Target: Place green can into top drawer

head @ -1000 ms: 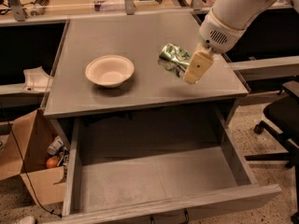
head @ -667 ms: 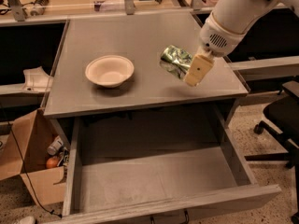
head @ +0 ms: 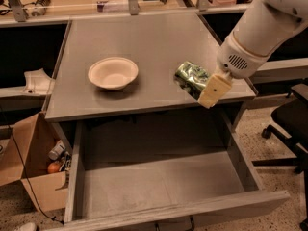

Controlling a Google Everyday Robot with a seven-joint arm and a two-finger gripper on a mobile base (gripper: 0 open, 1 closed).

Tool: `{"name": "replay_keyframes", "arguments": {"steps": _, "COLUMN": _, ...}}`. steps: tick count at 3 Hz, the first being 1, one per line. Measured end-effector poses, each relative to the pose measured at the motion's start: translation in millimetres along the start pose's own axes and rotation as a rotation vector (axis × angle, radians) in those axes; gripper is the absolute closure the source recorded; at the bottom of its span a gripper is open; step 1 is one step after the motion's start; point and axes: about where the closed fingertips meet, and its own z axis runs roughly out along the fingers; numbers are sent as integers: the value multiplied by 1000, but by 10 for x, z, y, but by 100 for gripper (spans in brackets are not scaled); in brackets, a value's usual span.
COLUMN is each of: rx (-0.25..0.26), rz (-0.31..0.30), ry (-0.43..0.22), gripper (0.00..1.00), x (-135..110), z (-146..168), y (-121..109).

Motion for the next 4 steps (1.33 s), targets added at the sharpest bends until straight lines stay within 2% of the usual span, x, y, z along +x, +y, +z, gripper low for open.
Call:
{"name": "replay_keyframes", "arguments": {"steps": 1, "rx": -32, "rz": 18, "ry": 6, "gripper": 100, "x": 71, "z": 100, "y": 81}}
{"name": "replay_keyframes", "arguments": {"steps": 2, "rx": -125, "rz": -1, "ry": 21, "gripper": 100, "x": 216, "z": 229, "y": 453}}
{"name": "replay_keyframes", "arguments": {"steps": 3, "rx": -125, "rz": -1, "ry": 21, "gripper": 100, "x": 217, "z": 232, "y": 455}}
{"name": "replay_keyframes", "arguments": {"steps": 4, "rx": -144, "rz": 16, "ry": 2, "gripper": 100, "x": 275, "z": 367, "y": 479}}
